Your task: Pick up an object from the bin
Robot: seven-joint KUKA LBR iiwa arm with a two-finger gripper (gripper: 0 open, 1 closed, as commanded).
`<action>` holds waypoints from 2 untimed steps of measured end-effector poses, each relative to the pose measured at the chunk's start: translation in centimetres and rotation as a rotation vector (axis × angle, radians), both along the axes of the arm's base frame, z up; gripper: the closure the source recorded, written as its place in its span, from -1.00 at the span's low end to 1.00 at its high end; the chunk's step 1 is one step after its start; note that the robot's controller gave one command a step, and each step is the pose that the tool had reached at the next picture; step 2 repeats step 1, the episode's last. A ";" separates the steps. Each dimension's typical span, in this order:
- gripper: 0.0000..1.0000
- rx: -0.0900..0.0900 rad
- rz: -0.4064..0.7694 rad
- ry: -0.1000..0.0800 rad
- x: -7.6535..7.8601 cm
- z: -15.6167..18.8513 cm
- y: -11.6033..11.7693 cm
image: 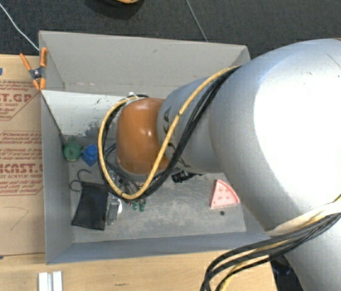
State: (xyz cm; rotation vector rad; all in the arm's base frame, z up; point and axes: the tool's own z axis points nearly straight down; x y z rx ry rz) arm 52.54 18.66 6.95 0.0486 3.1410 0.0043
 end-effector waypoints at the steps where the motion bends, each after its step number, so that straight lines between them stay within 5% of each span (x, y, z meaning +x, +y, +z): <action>1: 1.00 0.000 0.000 0.000 0.0 0.0 0.0; 2: 1.00 0.000 0.000 0.000 0.0 0.0 0.0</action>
Offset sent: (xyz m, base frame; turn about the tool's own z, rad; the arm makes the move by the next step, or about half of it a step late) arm 0.0000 0.0000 0.0000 0.0000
